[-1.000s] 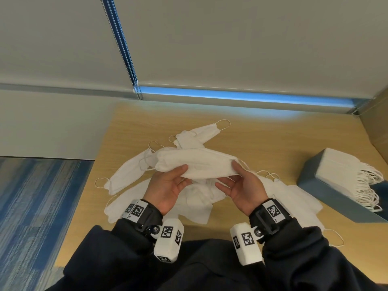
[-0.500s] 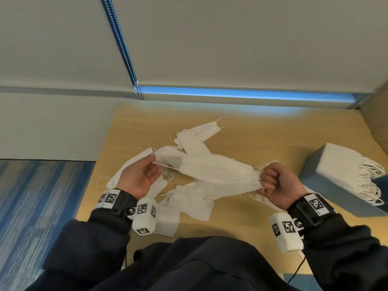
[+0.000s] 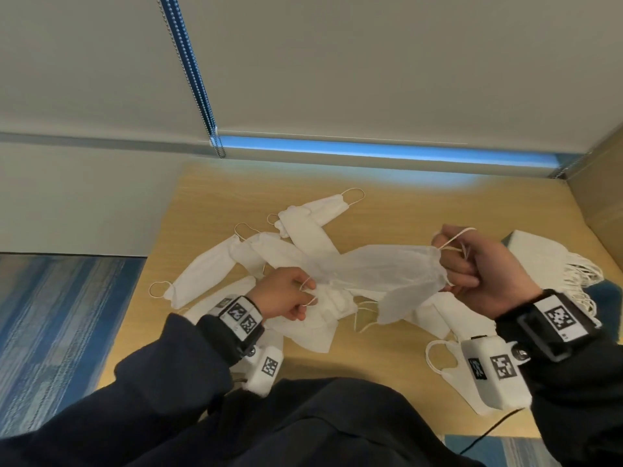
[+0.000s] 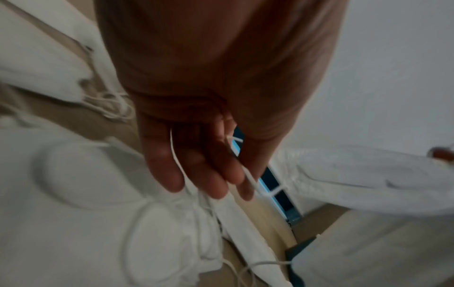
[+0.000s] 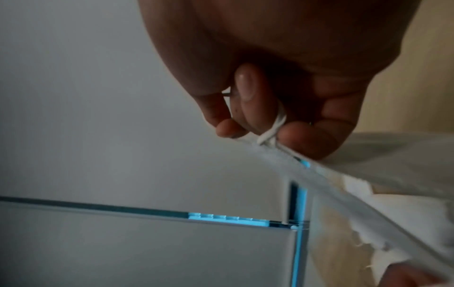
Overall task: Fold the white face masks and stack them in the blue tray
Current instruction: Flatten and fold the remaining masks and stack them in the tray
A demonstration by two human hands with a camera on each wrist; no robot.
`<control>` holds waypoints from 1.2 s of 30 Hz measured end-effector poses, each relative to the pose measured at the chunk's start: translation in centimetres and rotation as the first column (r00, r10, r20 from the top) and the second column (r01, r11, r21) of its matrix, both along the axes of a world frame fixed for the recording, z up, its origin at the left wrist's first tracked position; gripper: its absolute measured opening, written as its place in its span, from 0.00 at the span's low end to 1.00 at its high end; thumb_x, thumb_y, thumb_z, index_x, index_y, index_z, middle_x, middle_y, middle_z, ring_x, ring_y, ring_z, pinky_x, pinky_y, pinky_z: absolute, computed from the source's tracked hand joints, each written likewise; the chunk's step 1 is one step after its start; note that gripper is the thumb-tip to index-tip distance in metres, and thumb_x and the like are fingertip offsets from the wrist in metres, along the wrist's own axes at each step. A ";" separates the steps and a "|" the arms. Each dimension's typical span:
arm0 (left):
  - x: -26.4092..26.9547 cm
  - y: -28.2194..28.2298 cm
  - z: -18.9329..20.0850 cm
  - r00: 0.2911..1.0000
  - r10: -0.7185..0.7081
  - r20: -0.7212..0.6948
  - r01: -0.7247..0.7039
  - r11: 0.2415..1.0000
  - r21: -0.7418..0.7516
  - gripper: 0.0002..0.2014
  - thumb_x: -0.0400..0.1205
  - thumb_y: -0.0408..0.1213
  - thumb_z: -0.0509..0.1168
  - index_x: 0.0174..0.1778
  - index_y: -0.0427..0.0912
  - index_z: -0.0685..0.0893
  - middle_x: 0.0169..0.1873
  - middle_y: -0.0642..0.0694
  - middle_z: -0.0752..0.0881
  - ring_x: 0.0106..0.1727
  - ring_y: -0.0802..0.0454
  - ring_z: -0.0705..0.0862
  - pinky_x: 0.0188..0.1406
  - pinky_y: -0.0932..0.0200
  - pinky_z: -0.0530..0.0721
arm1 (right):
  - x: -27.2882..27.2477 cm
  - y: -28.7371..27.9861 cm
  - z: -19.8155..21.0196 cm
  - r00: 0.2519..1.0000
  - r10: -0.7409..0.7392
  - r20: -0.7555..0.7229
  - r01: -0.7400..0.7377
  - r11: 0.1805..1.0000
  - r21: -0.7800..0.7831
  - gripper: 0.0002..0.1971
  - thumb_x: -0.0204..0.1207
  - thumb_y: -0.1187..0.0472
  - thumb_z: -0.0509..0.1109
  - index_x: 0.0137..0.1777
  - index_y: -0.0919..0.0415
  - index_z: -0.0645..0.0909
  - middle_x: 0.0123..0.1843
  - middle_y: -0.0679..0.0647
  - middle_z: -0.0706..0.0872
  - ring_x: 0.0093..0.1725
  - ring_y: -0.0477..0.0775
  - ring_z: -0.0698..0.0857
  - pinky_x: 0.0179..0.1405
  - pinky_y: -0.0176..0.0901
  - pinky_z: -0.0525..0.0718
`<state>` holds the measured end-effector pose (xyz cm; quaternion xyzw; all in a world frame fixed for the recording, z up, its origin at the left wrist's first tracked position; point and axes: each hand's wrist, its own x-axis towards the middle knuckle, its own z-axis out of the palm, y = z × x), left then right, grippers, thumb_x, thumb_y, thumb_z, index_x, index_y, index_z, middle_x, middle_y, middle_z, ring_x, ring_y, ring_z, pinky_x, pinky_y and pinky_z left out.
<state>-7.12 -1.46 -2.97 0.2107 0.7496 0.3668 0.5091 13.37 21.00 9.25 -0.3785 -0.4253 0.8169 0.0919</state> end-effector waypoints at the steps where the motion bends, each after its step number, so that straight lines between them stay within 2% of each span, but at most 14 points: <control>1: 0.2 0.9 0.0 0.998 -0.034 -0.050 0.035 0.999 0.019 0.15 0.79 0.31 0.76 0.60 0.43 0.83 0.29 0.43 0.87 0.31 0.49 0.88 0.44 0.48 0.90 | -0.2 -0.2 1.4 0.999 0.036 -0.009 -0.035 0.998 0.046 0.23 0.87 0.56 0.59 0.27 0.59 0.74 0.22 0.48 0.54 0.13 0.43 0.56 0.11 0.35 0.65; 4: 1.0 3.5 0.7 0.987 -0.156 -0.045 0.160 0.983 0.086 0.27 0.75 0.32 0.80 0.69 0.46 0.79 0.33 0.46 0.85 0.33 0.45 0.88 0.48 0.44 0.91 | -0.8 -1.0 5.4 0.989 0.145 -0.036 -0.139 0.980 0.143 0.22 0.84 0.54 0.60 0.26 0.59 0.68 0.18 0.46 0.57 0.12 0.45 0.57 0.17 0.37 0.68; 7: 2.1 6.3 1.1 0.967 -0.252 0.031 0.247 0.963 0.110 0.38 0.73 0.33 0.82 0.76 0.49 0.71 0.37 0.43 0.86 0.39 0.38 0.91 0.52 0.43 0.90 | -1.5 -1.5 8.4 0.969 0.246 -0.021 -0.234 0.944 0.233 0.22 0.85 0.53 0.60 0.27 0.59 0.71 0.18 0.46 0.57 0.12 0.46 0.57 0.20 0.41 0.69; 9: 2.3 7.8 1.3 0.955 -0.293 -0.034 0.295 0.946 0.132 0.41 0.70 0.39 0.85 0.76 0.50 0.71 0.39 0.42 0.89 0.40 0.44 0.91 0.52 0.43 0.91 | -1.9 -1.7 9.9 0.960 0.281 0.016 -0.274 0.921 0.278 0.22 0.83 0.53 0.61 0.27 0.59 0.74 0.19 0.47 0.55 0.12 0.46 0.57 0.20 0.43 0.70; 12: 2.3 9.1 1.5 0.926 -0.349 -0.141 0.371 0.910 0.183 0.44 0.61 0.47 0.88 0.72 0.57 0.75 0.59 0.50 0.90 0.59 0.50 0.89 0.63 0.43 0.88 | -2.0 -1.8 11.5 0.945 0.323 0.049 -0.320 0.886 0.335 0.19 0.80 0.53 0.63 0.28 0.59 0.75 0.19 0.48 0.53 0.12 0.47 0.57 0.20 0.44 0.71; 14: 2.2 9.6 1.5 0.914 -0.370 -0.168 0.394 0.908 0.141 0.47 0.56 0.49 0.88 0.72 0.53 0.76 0.63 0.51 0.89 0.63 0.49 0.87 0.67 0.42 0.85 | -2.1 -1.5 12.1 0.930 0.363 0.056 -0.357 0.861 0.362 0.18 0.81 0.54 0.63 0.30 0.61 0.76 0.18 0.48 0.56 0.13 0.47 0.57 0.21 0.44 0.72; 15: 2.2 9.9 1.8 0.903 -0.393 -0.175 0.417 0.899 0.132 0.44 0.57 0.49 0.88 0.70 0.49 0.79 0.61 0.48 0.89 0.61 0.47 0.88 0.67 0.40 0.85 | -2.1 -1.2 12.3 0.924 0.376 0.064 -0.372 0.849 0.375 0.18 0.81 0.55 0.63 0.31 0.62 0.77 0.17 0.49 0.57 0.13 0.48 0.58 0.21 0.44 0.73; 18: 2.4 10.2 2.8 0.901 -0.426 -0.084 0.433 0.870 0.234 0.20 0.69 0.37 0.83 0.55 0.36 0.90 0.55 0.34 0.91 0.54 0.46 0.89 0.65 0.38 0.83 | -2.1 -0.3 12.8 0.926 0.365 0.101 -0.372 0.832 0.412 0.17 0.81 0.56 0.64 0.32 0.63 0.78 0.18 0.50 0.59 0.13 0.48 0.59 0.21 0.44 0.76; 21: 2.1 9.9 2.8 0.924 -0.379 0.054 0.345 0.884 0.317 0.06 0.76 0.33 0.78 0.45 0.38 0.89 0.49 0.34 0.93 0.52 0.46 0.89 0.67 0.37 0.83 | -1.6 0.6 13.0 0.940 0.320 0.119 -0.340 0.835 0.433 0.16 0.78 0.54 0.67 0.32 0.63 0.79 0.18 0.49 0.60 0.13 0.48 0.59 0.20 0.44 0.76; 23: 1.8 9.6 2.6 0.916 -0.362 0.173 0.297 0.902 0.312 0.06 0.80 0.29 0.75 0.46 0.40 0.85 0.45 0.38 0.93 0.47 0.43 0.91 0.58 0.43 0.88 | -1.3 1.2 13.2 0.945 0.305 0.121 -0.326 0.838 0.436 0.16 0.77 0.53 0.66 0.32 0.62 0.78 0.18 0.48 0.59 0.12 0.46 0.58 0.20 0.43 0.75; 26: 1.6 9.8 2.4 0.944 -0.290 0.159 0.230 0.921 0.314 0.08 0.79 0.30 0.77 0.48 0.42 0.85 0.34 0.46 0.89 0.33 0.52 0.87 0.38 0.56 0.84 | -1.0 1.9 13.5 0.948 0.292 0.123 -0.316 0.843 0.436 0.16 0.77 0.54 0.66 0.31 0.62 0.77 0.17 0.48 0.59 0.12 0.45 0.58 0.19 0.43 0.74; 32: 2.7 11.0 2.9 0.928 -0.303 0.215 0.246 0.935 0.256 0.16 0.81 0.29 0.75 0.62 0.43 0.81 0.31 0.43 0.85 0.27 0.52 0.79 0.29 0.60 0.80 | -1.2 1.7 14.0 0.946 0.310 0.092 -0.316 0.826 0.467 0.16 0.76 0.55 0.66 0.29 0.62 0.81 0.17 0.49 0.60 0.12 0.46 0.59 0.20 0.40 0.75; 34: 3.5 11.7 2.9 0.917 -0.316 0.245 0.273 0.942 0.194 0.20 0.79 0.28 0.77 0.61 0.47 0.78 0.28 0.43 0.83 0.27 0.50 0.77 0.25 0.60 0.78 | -1.3 1.5 14.1 0.935 0.349 0.063 -0.335 0.812 0.478 0.16 0.76 0.55 0.66 0.29 0.62 0.81 0.17 0.49 0.61 0.12 0.46 0.59 0.21 0.41 0.75; 36: 4.4 12.3 2.9 0.910 -0.347 0.227 0.326 0.937 0.128 0.15 0.77 0.31 0.80 0.53 0.43 0.81 0.25 0.45 0.82 0.24 0.51 0.76 0.25 0.61 0.77 | -1.3 1.5 14.0 0.919 0.391 0.041 -0.359 0.794 0.491 0.16 0.74 0.53 0.69 0.29 0.64 0.81 0.17 0.49 0.61 0.13 0.47 0.58 0.22 0.42 0.76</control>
